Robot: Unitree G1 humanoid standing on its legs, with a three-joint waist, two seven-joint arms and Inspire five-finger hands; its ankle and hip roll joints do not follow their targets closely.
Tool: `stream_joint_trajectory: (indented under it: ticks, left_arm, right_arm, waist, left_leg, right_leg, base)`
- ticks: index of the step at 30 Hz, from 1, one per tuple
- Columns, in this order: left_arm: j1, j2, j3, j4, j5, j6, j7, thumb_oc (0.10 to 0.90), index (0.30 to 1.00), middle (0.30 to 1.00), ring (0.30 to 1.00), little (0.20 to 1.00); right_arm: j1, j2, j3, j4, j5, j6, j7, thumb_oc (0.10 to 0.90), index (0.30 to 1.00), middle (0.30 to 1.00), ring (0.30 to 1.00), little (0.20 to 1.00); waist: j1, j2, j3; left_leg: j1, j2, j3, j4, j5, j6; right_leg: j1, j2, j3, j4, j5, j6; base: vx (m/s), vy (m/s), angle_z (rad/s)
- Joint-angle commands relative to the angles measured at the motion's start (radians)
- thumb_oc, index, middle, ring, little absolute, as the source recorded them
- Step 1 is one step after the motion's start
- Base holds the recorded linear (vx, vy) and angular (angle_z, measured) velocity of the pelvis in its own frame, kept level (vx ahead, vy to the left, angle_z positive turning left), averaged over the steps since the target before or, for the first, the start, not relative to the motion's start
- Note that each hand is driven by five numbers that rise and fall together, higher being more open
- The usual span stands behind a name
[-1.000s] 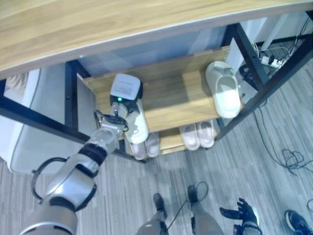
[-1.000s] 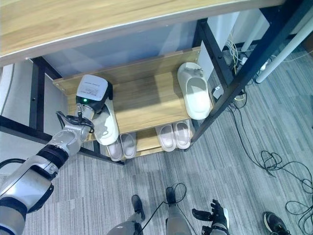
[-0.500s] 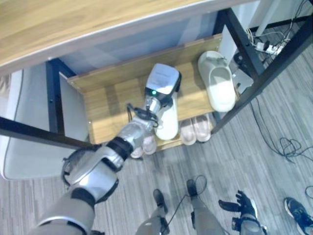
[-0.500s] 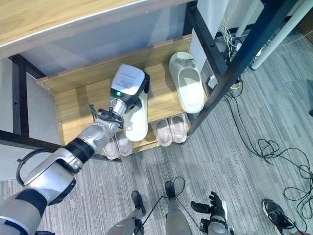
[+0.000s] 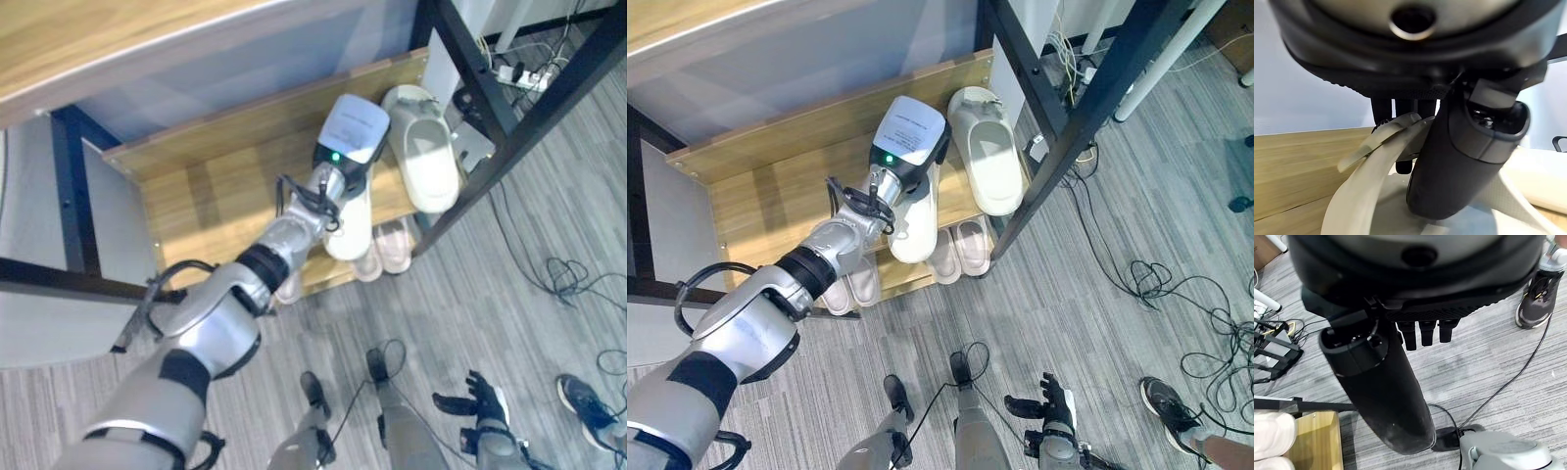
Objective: Arrange the slippers neatly on the shoe rack.
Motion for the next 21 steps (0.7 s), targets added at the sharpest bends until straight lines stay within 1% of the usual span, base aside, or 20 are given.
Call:
stream_joint_trajectory:
  ticks: [1,7,9,11,12,18,19,20,21]
  left_arm:
    - [-0.190,-0.073,0.015,0.135,-0.010,0.007,0.044,0.400,0.300,0.300,0.300,0.300]
    - [-0.242,-0.067,-0.008,0.161,-0.009,0.013,0.044,0.400,0.300,0.300,0.300,0.300]
    - [-0.263,-0.058,-0.032,0.163,0.004,0.011,0.045,0.400,0.300,0.300,0.300,0.300]
    - [-0.263,-0.058,-0.032,0.164,0.005,0.011,0.045,0.400,0.300,0.300,0.300,0.300]
    - [-0.275,-0.046,-0.046,0.162,0.011,0.010,0.045,0.400,0.300,0.300,0.300,0.300]
    - [-0.296,-0.025,-0.052,0.176,0.004,0.012,0.046,0.400,0.300,0.300,0.300,0.300]
    - [-0.304,-0.022,-0.052,0.178,-0.001,0.014,0.049,0.565,0.547,0.547,0.547,0.547]
    - [-0.313,-0.017,-0.053,0.187,-0.007,0.016,0.053,0.800,0.900,0.900,0.900,0.900]
    - [-0.317,-0.015,-0.055,0.189,-0.009,0.016,0.055,0.800,0.900,0.900,0.900,0.900]
  right_arm:
    - [0.001,-0.080,0.008,0.017,-0.010,-0.038,-0.023,0.800,0.900,0.900,0.900,0.900]
    - [-0.007,-0.087,0.012,0.026,-0.004,-0.044,-0.018,0.800,0.900,0.900,0.900,0.900]
    - [-0.017,-0.100,0.013,0.032,-0.004,-0.047,-0.020,0.800,0.900,0.900,0.900,0.900]
    - [-0.017,-0.100,0.013,0.032,-0.004,-0.047,-0.020,0.800,0.900,0.900,0.900,0.900]
    - [-0.026,-0.102,0.015,0.041,-0.006,-0.045,-0.020,0.800,0.900,0.900,0.900,0.900]
    - [-0.028,-0.108,0.015,0.044,-0.007,-0.050,-0.023,0.800,0.900,0.900,0.900,0.900]
    - [-0.025,-0.107,0.016,0.042,-0.010,-0.051,-0.023,0.800,0.900,0.900,0.900,0.900]
    - [-0.025,-0.107,0.022,0.043,-0.017,-0.051,-0.024,0.800,0.900,0.900,0.900,0.900]
    - [-0.027,-0.107,0.024,0.044,-0.019,-0.050,-0.024,0.800,0.900,0.900,0.900,0.900]
  waist:
    - [0.005,-0.014,-0.038]
    - [0.002,-0.014,-0.047]
    - [0.003,-0.013,-0.050]
    - [0.003,-0.013,-0.050]
    - [0.005,-0.013,-0.052]
    - [0.002,-0.015,-0.057]
    - [0.001,-0.017,-0.059]
    - [-0.001,-0.020,-0.062]
    - [-0.002,-0.021,-0.064]
  left_leg:
    - [0.030,0.029,-0.058,-0.006,-0.081,-0.057]
    - [0.020,0.036,-0.057,-0.006,-0.080,-0.057]
    - [0.016,0.038,-0.058,-0.006,-0.078,-0.059]
    - [0.015,0.038,-0.058,-0.006,-0.078,-0.059]
    - [0.012,0.040,-0.058,-0.006,-0.077,-0.059]
    - [0.010,0.044,-0.060,-0.006,-0.075,-0.061]
    - [0.008,0.045,-0.061,-0.006,-0.075,-0.061]
    - [0.006,0.046,-0.061,-0.006,-0.076,-0.062]
    - [0.004,0.047,-0.061,-0.006,-0.076,-0.062]
  right_leg:
    - [-0.028,-0.047,-0.059,0.041,-0.067,0.095]
    - [-0.042,-0.044,-0.059,0.042,-0.066,0.095]
    - [-0.046,-0.042,-0.058,0.040,-0.065,0.096]
    - [-0.047,-0.042,-0.058,0.040,-0.065,0.096]
    - [-0.050,-0.043,-0.060,0.039,-0.064,0.097]
    - [-0.053,-0.041,-0.064,0.039,-0.064,0.095]
    - [-0.054,-0.040,-0.063,0.039,-0.064,0.095]
    - [-0.056,-0.039,-0.062,0.039,-0.064,0.095]
    - [-0.057,-0.039,-0.063,0.040,-0.064,0.095]
  base:
    - [0.00,0.000,0.00]
    - [0.01,-0.006,-0.04]
    - [0.02,-0.010,-0.09]
    - [0.00,0.000,-0.03]
    - [0.00,0.000,0.00]
    - [0.00,0.000,0.00]
    - [0.00,0.000,0.00]
    - [0.00,0.000,0.00]
    - [0.00,0.000,0.00]
